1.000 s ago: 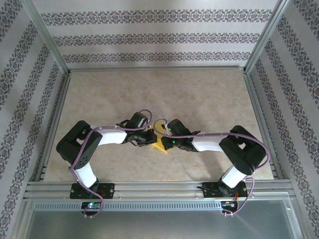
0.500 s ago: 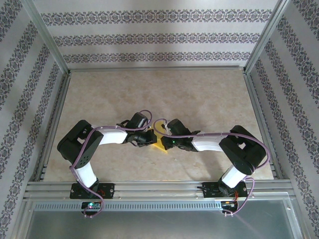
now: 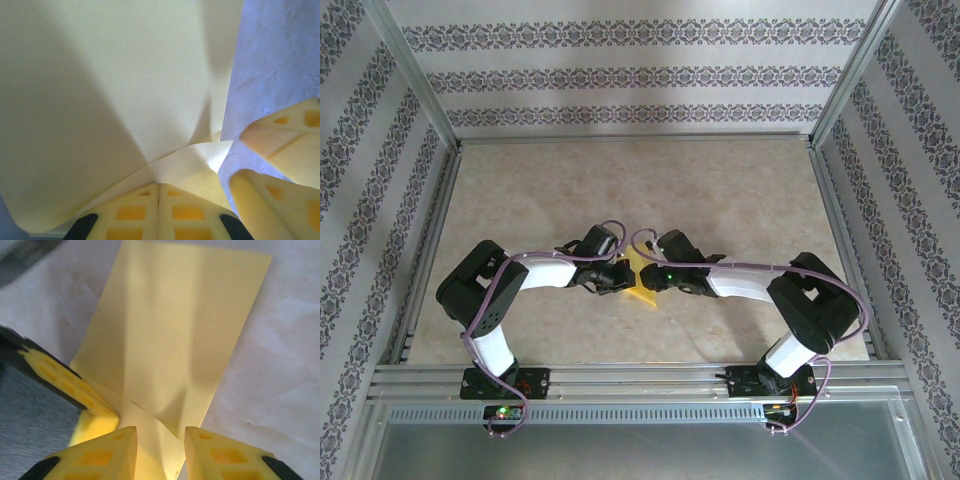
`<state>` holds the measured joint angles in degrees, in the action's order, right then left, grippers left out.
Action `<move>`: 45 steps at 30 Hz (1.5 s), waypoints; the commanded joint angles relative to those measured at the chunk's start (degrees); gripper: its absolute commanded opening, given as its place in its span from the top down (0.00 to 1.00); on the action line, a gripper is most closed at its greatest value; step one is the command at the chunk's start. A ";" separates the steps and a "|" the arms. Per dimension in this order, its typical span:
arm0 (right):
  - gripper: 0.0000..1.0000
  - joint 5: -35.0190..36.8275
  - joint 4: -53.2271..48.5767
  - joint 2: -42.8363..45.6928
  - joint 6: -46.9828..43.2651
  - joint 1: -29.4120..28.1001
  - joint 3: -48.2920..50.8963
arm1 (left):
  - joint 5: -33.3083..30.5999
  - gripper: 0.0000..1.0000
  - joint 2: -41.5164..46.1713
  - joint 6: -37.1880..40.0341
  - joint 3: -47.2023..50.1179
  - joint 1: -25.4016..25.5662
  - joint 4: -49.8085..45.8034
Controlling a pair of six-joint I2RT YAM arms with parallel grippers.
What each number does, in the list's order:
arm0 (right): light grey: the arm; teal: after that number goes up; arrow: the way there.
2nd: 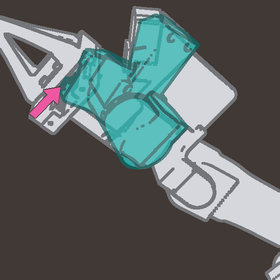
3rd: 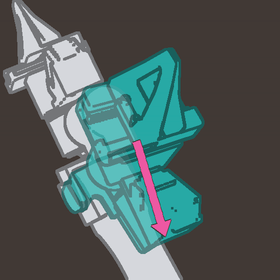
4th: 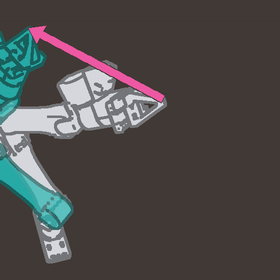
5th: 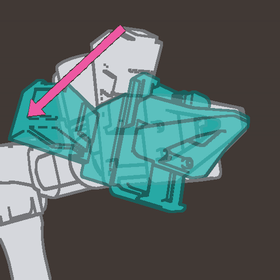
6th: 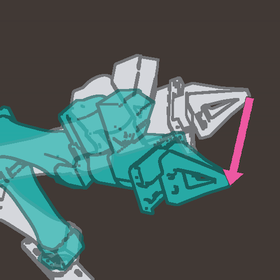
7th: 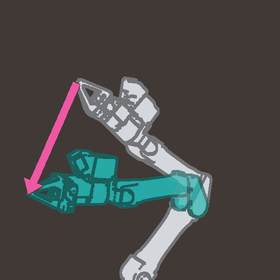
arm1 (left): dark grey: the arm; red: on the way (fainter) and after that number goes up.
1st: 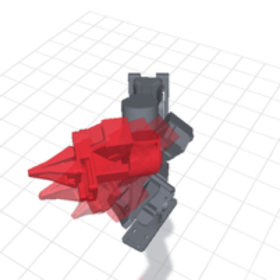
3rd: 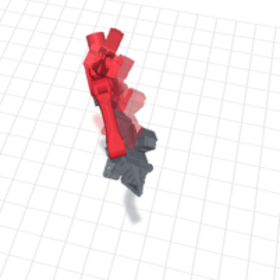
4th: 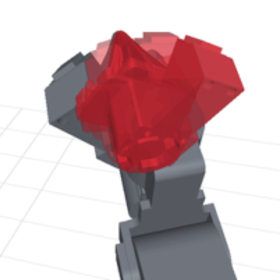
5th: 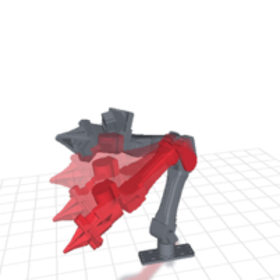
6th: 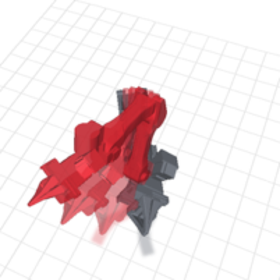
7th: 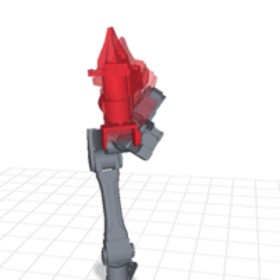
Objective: Fold a paper plane with a square sheet of paper (fold left side to right side)
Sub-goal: Third fold the triangle at the center of the table.
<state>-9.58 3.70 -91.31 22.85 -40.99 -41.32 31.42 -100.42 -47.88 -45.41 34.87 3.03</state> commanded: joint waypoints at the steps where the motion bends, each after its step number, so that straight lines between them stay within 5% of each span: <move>1: 0.64 0.07 -3.84 3.28 0.62 1.01 -2.00 | -2.55 0.96 -2.28 -0.11 0.41 0.56 -6.30; 7: 0.65 -5.36 -8.77 9.19 3.34 3.09 -1.16 | -2.67 0.96 -2.23 -0.03 0.32 0.55 -6.47; 17: 0.94 -24.65 -6.87 11.91 18.66 3.47 4.61 | -2.77 0.96 -2.15 -0.03 0.37 0.56 -6.64; 45: 0.99 -26.69 -2.12 1.10 22.28 2.85 5.11 | -3.21 0.96 -1.95 0.10 0.04 0.55 -7.36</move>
<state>-35.68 0.69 -89.19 44.88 -37.65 -35.62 31.24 -100.47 -47.88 -46.00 34.87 1.91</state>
